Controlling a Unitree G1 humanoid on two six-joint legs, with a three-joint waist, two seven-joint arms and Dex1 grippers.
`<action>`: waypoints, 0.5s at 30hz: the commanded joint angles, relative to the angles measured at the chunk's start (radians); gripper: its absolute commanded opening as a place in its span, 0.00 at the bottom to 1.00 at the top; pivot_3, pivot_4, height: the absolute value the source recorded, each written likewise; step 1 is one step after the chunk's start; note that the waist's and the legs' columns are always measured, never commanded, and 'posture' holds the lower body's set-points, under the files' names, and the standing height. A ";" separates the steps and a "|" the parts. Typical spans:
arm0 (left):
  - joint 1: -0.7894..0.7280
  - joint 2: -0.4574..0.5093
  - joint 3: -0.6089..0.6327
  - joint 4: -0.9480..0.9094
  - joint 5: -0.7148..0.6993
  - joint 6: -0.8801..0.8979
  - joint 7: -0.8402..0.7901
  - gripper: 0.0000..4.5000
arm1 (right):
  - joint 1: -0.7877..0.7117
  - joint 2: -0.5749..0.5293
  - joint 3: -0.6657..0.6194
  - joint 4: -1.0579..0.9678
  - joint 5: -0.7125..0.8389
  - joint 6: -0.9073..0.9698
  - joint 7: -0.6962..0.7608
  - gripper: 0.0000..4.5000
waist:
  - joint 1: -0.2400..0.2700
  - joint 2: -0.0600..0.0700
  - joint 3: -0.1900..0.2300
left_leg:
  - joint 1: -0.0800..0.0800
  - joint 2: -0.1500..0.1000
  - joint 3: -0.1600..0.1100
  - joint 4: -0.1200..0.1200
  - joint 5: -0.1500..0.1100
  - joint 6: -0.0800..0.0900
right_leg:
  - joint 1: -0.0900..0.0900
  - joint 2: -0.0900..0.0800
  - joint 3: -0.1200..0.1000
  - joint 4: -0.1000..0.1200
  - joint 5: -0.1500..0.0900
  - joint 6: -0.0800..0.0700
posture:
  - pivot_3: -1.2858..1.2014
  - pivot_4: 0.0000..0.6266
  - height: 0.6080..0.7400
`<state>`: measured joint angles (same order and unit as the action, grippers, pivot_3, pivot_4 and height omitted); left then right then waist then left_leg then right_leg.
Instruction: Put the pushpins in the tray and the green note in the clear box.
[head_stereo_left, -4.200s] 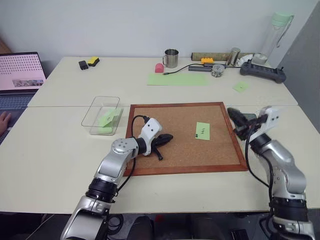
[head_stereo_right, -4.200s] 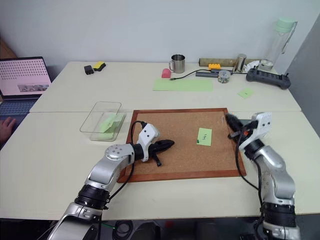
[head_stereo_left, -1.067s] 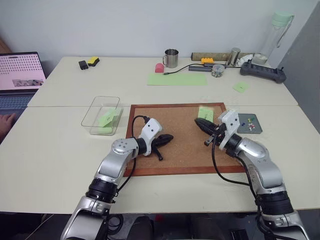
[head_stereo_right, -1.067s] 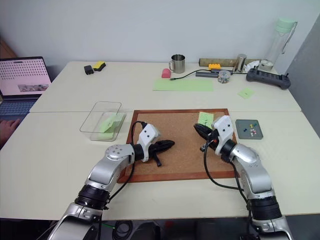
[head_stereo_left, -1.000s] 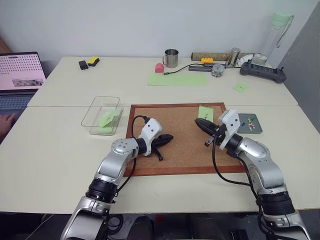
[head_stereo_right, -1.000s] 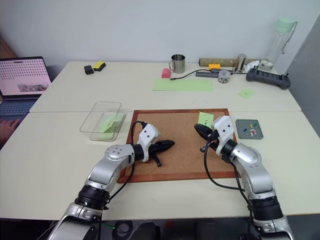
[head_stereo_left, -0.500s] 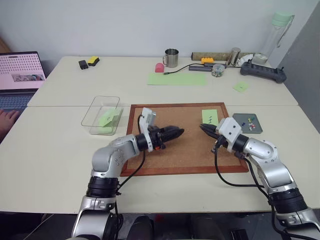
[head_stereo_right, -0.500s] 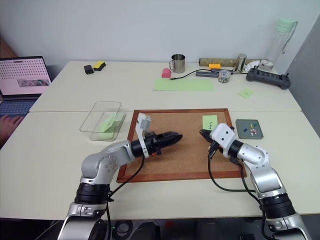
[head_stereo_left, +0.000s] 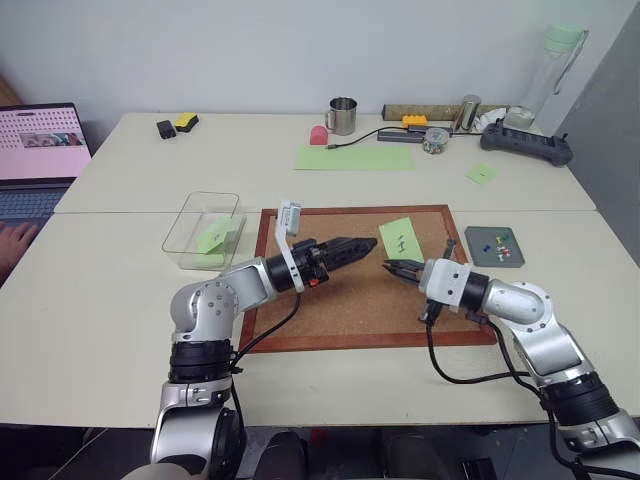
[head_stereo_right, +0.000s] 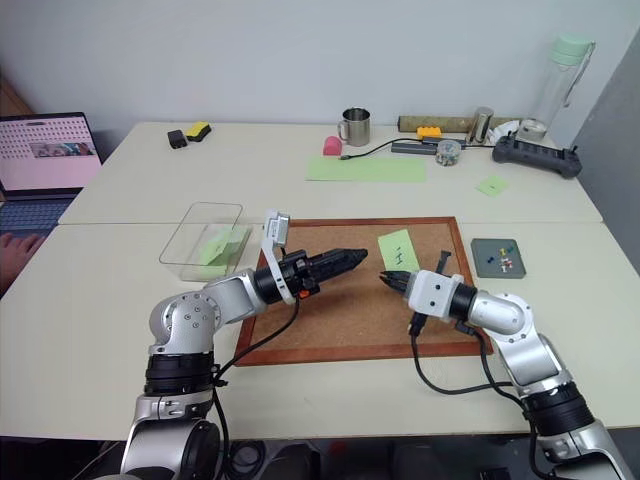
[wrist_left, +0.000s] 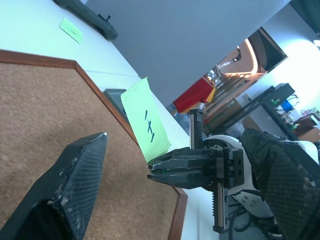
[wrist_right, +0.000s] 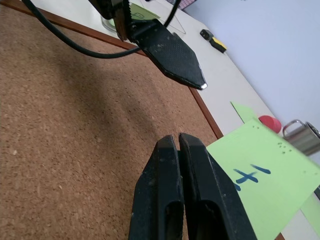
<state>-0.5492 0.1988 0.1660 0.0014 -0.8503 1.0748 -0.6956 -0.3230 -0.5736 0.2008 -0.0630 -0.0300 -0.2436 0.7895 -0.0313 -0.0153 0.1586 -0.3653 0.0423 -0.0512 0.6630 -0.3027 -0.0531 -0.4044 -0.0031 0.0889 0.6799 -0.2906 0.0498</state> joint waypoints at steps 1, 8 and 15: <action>-0.019 -0.001 0.033 0.004 -0.087 0.064 -0.001 1.00 | -0.016 -0.012 0.012 -0.089 0.000 -0.024 0.027 0.00 | 0.000 0.000 0.000 | 0.000 0.000 0.000 0.000 0.000 0.000 | 0.000 0.000 0.000 0.000 0.000 0.000 | 0.52 0.24 1.00; -0.048 -0.004 0.034 0.046 -0.128 0.124 0.019 1.00 | -0.037 0.002 0.032 -0.147 -0.002 -0.015 0.039 0.00 | 0.000 0.000 0.000 | 0.000 0.000 0.000 0.000 0.000 0.000 | 0.000 0.000 0.000 0.000 0.000 0.000 | 0.52 0.24 1.00; -0.052 -0.009 0.018 0.049 -0.105 0.100 0.011 1.00 | -0.061 0.006 0.044 -0.174 -0.007 -0.018 0.043 0.00 | 0.000 0.000 0.000 | 0.000 0.000 0.000 0.000 0.000 0.000 | 0.000 0.000 0.000 0.000 0.000 0.000 | 0.52 0.24 1.00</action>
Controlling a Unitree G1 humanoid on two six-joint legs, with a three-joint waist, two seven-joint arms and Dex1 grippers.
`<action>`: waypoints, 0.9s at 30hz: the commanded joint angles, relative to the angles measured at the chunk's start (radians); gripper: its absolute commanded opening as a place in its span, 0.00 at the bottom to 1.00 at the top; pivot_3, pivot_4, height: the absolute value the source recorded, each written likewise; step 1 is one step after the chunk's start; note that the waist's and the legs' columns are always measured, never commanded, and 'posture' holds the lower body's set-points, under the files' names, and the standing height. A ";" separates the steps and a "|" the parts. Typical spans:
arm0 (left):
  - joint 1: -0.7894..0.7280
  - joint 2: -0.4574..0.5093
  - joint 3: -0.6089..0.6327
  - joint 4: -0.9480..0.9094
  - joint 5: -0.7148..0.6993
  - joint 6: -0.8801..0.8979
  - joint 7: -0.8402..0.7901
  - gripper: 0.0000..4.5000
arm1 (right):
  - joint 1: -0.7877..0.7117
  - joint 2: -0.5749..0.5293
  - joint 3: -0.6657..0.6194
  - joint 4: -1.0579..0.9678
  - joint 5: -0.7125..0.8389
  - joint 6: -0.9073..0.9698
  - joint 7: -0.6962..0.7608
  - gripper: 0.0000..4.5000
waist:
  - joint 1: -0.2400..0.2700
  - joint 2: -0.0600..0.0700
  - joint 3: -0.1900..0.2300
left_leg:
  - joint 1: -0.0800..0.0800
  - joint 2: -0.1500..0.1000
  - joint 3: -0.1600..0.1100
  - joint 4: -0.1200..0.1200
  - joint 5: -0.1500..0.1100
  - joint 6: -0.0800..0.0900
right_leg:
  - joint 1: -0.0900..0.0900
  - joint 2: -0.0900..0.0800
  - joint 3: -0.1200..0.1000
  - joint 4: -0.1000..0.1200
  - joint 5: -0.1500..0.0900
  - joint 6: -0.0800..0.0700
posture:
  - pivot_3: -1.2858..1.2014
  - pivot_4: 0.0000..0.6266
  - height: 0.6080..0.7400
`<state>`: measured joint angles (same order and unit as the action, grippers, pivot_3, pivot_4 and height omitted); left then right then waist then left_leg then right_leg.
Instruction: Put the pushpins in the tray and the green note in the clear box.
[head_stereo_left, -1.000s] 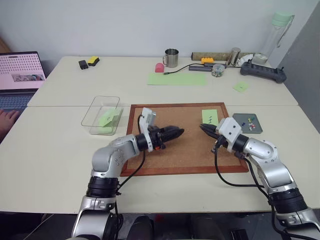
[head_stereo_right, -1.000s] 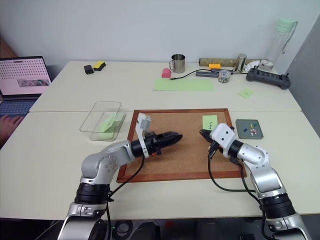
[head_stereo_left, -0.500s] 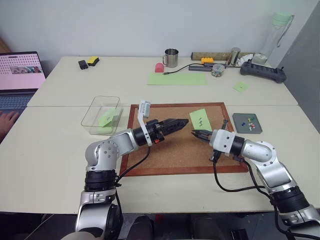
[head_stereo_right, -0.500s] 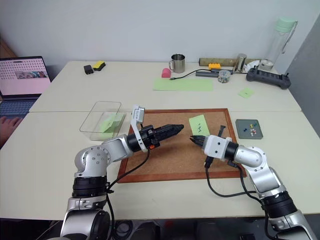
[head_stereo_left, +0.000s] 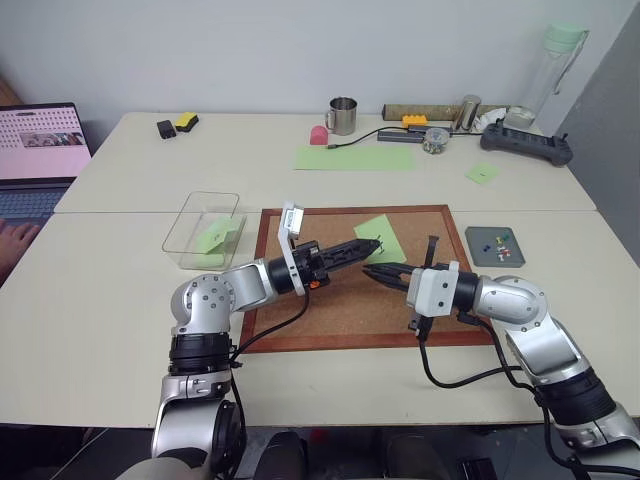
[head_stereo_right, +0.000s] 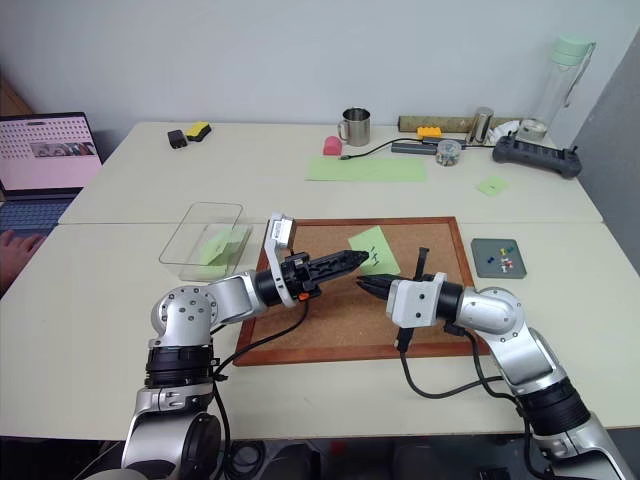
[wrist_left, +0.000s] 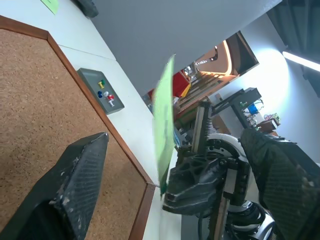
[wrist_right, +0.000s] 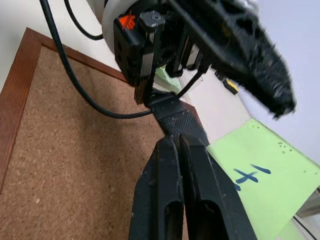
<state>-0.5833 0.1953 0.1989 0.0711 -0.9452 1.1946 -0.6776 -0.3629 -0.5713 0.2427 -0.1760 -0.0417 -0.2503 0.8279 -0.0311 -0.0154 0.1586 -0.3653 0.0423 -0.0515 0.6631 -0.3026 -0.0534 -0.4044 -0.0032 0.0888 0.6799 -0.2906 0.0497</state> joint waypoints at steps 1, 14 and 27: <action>-0.018 -0.008 -0.018 -0.023 -0.005 -0.031 -0.008 1.00 | -0.024 0.005 0.003 -0.063 0.006 -0.009 0.006 0.00 | 0.000 0.000 0.000 | 0.000 0.000 0.000 0.000 0.000 0.000 | 0.000 0.000 0.000 0.000 0.000 0.000 | 0.52 0.24 1.00; -0.016 -0.014 -0.012 -0.031 -0.019 -0.081 -0.008 0.57 | -0.022 0.009 0.008 -0.063 0.011 0.000 0.006 0.00 | 0.000 0.000 0.000 | 0.000 0.000 0.000 0.000 0.000 0.000 | 0.000 0.000 0.000 0.000 0.000 0.000 | 0.52 0.24 1.00; -0.009 -0.009 -0.029 -0.042 -0.009 -0.096 -0.018 0.01 | -0.021 0.008 0.003 -0.061 0.011 -0.003 0.002 0.00 | 0.000 0.000 0.000 | 0.000 0.000 0.000 0.000 0.000 0.000 | 0.000 0.000 0.000 0.000 0.000 0.000 | 0.52 0.24 1.00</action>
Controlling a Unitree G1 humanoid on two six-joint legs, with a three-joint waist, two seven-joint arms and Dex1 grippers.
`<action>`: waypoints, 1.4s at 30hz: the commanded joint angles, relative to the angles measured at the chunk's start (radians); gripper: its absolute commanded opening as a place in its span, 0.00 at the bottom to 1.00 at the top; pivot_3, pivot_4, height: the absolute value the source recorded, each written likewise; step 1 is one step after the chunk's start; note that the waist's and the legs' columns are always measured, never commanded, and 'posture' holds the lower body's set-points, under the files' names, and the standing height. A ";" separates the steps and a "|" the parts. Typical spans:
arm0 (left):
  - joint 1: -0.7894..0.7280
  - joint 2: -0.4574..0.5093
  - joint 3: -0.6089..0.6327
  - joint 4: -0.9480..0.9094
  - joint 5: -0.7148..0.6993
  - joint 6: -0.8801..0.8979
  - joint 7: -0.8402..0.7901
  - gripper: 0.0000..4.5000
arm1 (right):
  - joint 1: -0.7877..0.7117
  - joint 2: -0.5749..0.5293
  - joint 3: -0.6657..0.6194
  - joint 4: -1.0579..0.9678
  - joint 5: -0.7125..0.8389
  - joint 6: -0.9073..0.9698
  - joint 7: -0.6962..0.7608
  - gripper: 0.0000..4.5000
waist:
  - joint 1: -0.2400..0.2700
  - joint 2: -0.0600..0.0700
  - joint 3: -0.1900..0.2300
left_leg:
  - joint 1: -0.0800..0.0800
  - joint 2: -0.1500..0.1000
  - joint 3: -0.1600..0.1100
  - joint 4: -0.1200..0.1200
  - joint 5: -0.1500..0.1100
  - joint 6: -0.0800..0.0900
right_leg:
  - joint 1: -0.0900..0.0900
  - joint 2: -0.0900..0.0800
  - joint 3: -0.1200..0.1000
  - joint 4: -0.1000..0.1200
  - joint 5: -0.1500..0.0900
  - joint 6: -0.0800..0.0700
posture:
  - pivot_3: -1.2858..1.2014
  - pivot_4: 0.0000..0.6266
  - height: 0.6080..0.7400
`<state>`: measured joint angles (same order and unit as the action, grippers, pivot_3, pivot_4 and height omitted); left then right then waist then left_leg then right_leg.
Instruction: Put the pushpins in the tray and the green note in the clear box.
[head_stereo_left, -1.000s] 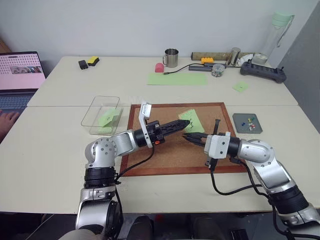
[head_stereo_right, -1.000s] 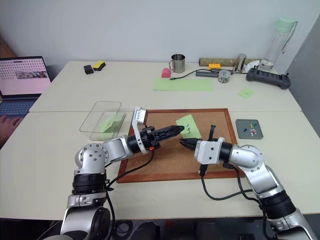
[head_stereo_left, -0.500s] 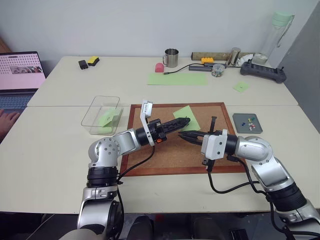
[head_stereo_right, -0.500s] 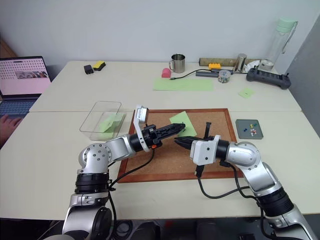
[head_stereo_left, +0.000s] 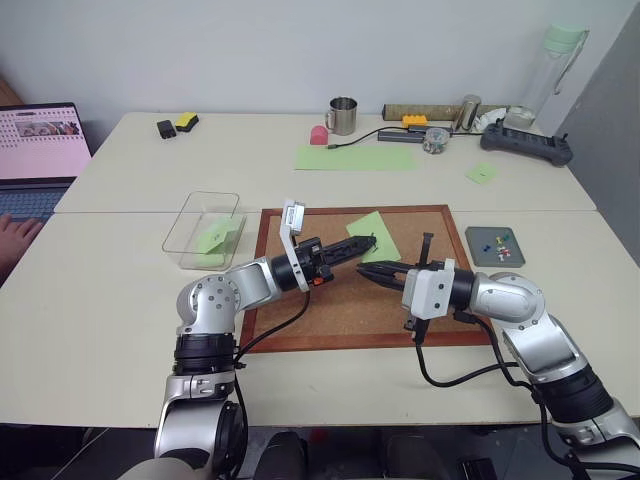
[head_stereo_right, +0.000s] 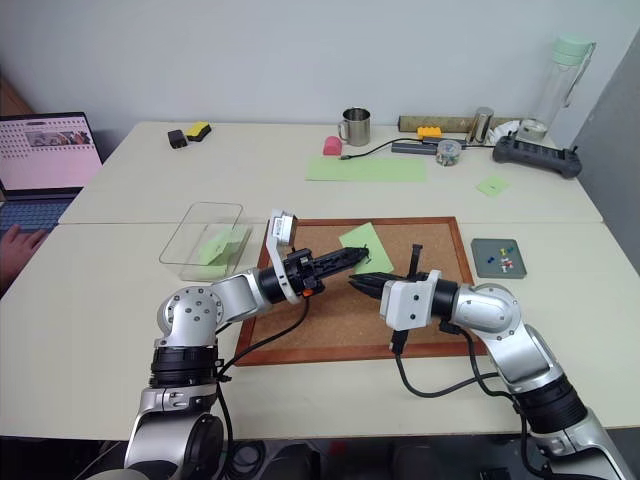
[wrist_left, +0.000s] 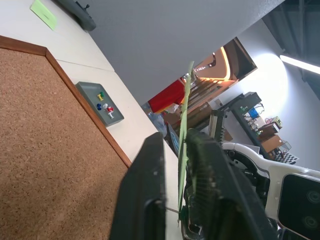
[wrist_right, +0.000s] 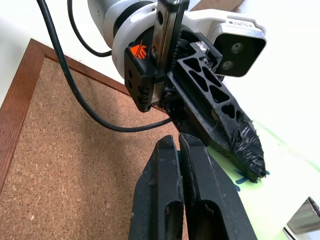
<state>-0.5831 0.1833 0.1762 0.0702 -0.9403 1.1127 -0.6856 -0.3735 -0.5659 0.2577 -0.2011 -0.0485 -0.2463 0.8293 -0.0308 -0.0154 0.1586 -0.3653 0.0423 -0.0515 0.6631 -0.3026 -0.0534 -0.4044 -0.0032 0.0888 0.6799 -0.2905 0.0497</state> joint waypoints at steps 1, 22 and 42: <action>-0.009 0.004 -0.007 -0.041 -0.015 -0.016 -0.011 0.01 | -0.011 0.002 -0.013 -0.038 0.019 -0.006 0.001 0.00 | 0.000 0.000 0.000 | 0.000 0.000 0.000 0.000 0.000 0.000 | 0.000 0.000 0.000 0.000 0.000 0.000 | 0.52 0.24 1.00; -0.052 0.049 -0.208 0.140 0.425 -0.504 -0.044 0.01 | 0.020 0.003 -0.089 -0.102 0.058 0.056 -0.056 0.00 | 0.003 0.000 0.000 | 0.000 0.000 0.000 0.000 0.000 0.000 | 0.000 0.000 0.000 -0.001 0.000 0.000 | 0.52 0.24 1.00; -0.070 0.103 -0.458 -0.020 0.702 -0.969 -0.281 0.01 | 0.010 0.116 -0.621 0.190 0.379 0.712 -0.484 0.00 | 0.002 -0.001 0.001 | 0.000 -0.001 0.002 -0.001 -0.002 0.004 | 0.000 0.000 0.002 0.000 0.000 0.000 | 0.52 0.24 1.00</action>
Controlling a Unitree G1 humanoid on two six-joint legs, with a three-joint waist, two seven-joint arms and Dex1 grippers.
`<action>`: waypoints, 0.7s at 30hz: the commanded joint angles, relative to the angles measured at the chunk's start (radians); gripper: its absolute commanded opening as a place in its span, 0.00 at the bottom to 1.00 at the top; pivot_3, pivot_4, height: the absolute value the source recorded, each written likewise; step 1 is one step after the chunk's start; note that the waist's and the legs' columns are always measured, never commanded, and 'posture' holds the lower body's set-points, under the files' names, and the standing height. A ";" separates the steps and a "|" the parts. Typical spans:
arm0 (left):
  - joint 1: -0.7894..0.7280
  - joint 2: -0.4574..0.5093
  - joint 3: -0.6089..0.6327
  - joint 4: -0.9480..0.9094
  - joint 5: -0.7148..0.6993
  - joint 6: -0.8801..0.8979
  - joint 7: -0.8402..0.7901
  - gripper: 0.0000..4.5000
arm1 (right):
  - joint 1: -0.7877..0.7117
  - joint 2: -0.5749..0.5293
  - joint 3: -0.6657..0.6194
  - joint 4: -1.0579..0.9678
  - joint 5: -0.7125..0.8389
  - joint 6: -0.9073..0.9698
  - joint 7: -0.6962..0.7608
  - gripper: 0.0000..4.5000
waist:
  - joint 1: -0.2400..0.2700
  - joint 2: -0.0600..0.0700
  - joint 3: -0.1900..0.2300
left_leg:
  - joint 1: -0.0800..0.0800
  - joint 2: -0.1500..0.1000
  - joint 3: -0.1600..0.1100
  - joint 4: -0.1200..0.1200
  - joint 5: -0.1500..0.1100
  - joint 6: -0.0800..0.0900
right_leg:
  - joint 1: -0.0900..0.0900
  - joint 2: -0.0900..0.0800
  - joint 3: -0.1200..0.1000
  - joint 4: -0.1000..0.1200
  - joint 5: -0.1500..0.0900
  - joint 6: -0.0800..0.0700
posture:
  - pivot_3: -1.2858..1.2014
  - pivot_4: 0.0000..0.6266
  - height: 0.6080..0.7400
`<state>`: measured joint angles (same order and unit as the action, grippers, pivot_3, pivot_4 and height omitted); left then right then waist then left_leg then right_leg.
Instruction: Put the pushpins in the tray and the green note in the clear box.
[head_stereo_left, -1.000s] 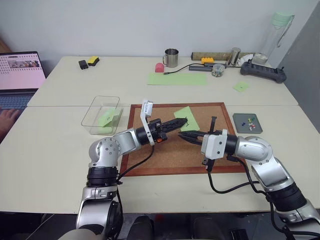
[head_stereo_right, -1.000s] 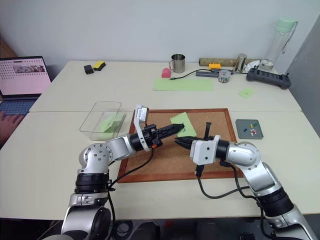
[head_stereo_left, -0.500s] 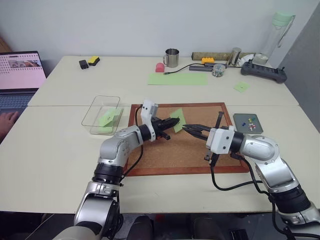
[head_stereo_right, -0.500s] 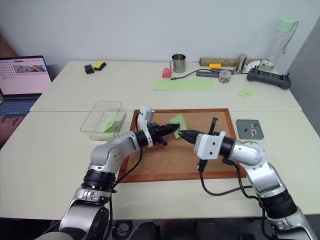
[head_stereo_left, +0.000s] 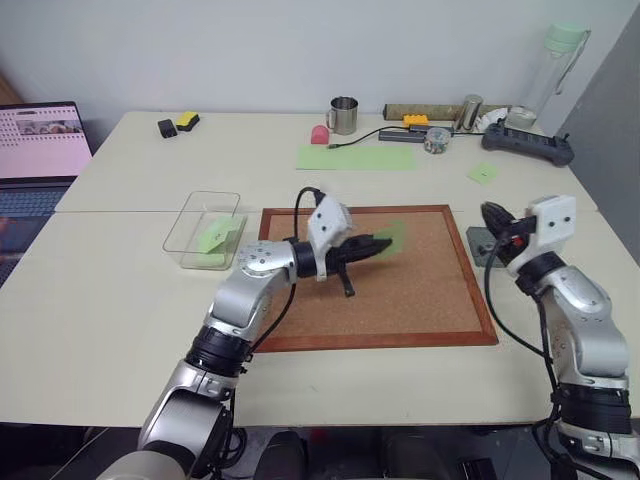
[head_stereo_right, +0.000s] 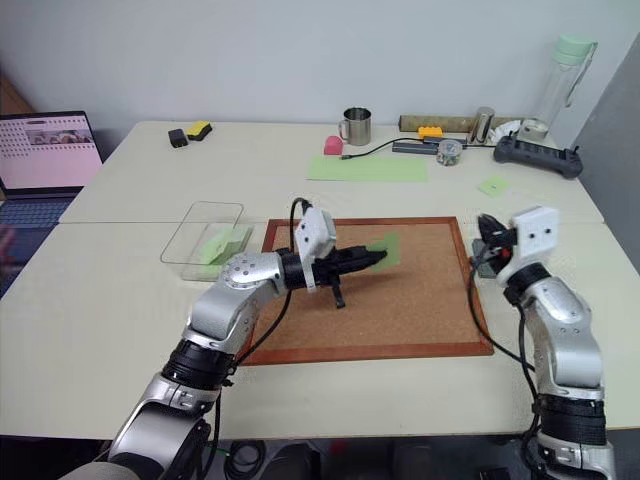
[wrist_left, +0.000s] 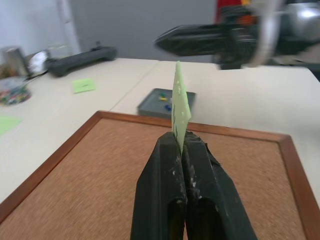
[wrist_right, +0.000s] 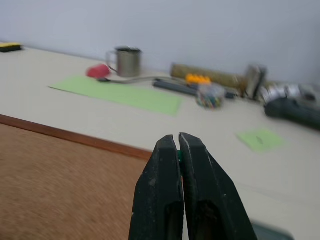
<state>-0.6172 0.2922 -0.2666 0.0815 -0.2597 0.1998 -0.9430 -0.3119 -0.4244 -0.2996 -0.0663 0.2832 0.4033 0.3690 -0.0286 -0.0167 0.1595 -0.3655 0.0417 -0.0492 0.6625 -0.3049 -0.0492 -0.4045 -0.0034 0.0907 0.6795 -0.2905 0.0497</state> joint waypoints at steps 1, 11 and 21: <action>-0.040 -0.009 -0.016 -0.027 0.024 -0.059 -0.025 0.01 | -0.068 -0.028 -0.076 0.087 0.061 0.076 -0.023 0.00 | 0.000 0.001 0.000 | 0.000 0.000 0.000 0.000 0.000 0.000 | 0.000 0.000 0.000 0.000 0.000 0.000 | 0.52 0.24 1.00; -0.027 -0.015 -0.014 -0.033 0.034 -0.028 -0.024 0.00 | -0.200 -0.074 -0.093 0.418 0.069 0.026 0.031 0.17 | -0.004 0.002 0.001 | 0.000 0.000 0.001 0.000 0.000 0.000 | 0.000 0.000 0.001 0.000 0.000 0.000 | 0.52 0.24 1.00; -0.013 -0.009 -0.015 -0.042 0.048 -0.018 -0.013 0.00 | -0.221 -0.091 -0.100 0.484 0.089 -0.011 0.086 0.70 | -0.004 0.002 0.001 | 0.000 0.000 0.001 0.000 0.000 0.000 | 0.000 0.000 0.001 0.000 0.000 0.000 | 0.52 0.24 1.00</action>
<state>-0.6291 0.2853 -0.2885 0.0828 -0.2146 0.1877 -0.9634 -0.5192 -0.4906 -0.3726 0.4364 0.3453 0.4167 0.4369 -0.0324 -0.0152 0.1602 -0.3655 0.0418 -0.0483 0.6624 -0.3051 -0.0488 -0.4047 -0.0031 0.0917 0.6794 -0.2905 0.0498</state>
